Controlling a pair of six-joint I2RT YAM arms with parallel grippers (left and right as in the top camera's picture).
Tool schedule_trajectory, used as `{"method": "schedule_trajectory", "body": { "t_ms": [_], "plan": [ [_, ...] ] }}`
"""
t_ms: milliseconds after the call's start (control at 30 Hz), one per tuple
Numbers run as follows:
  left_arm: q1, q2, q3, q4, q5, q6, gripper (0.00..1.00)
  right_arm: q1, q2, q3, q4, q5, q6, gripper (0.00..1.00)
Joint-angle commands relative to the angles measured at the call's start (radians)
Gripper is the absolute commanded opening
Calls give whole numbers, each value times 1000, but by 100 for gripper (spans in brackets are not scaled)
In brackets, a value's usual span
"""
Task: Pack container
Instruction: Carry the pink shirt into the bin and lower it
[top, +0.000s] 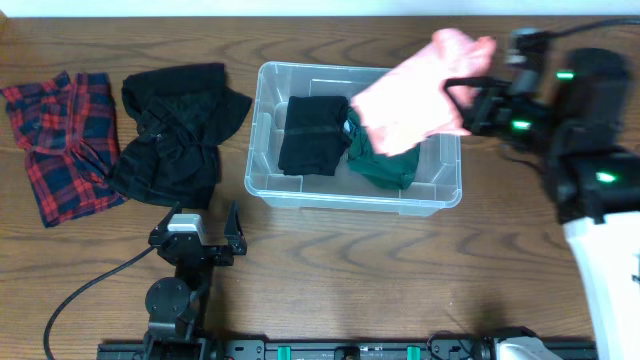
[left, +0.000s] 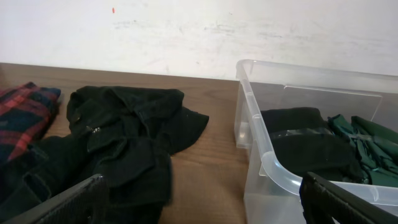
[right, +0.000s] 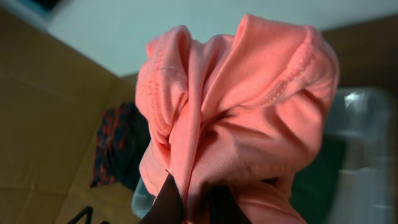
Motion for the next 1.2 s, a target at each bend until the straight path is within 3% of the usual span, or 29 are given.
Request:
{"method": "schedule_trajectory", "body": {
  "t_ms": [0,233,467,767,1100,1167],
  "plan": [
    [-5,-6,-30,-19,-15,-2,98,139,56,22,7,262,204,1],
    [-5,-6,-30,-19,-15,-2,98,336,204,22,9,521,541,1],
    [-5,-6,-30,-19,-15,-2,98,464,331,22,27,640,841,1],
    [-5,-6,-30,-19,-15,-2,98,575,428,22,121,696,906,2],
    [-5,-6,-30,-19,-15,-2,98,629,460,22,128,692,886,1],
    [-5,-6,-30,-19,-15,-2,98,639,460,22,136,690,870,7]
  ]
}}
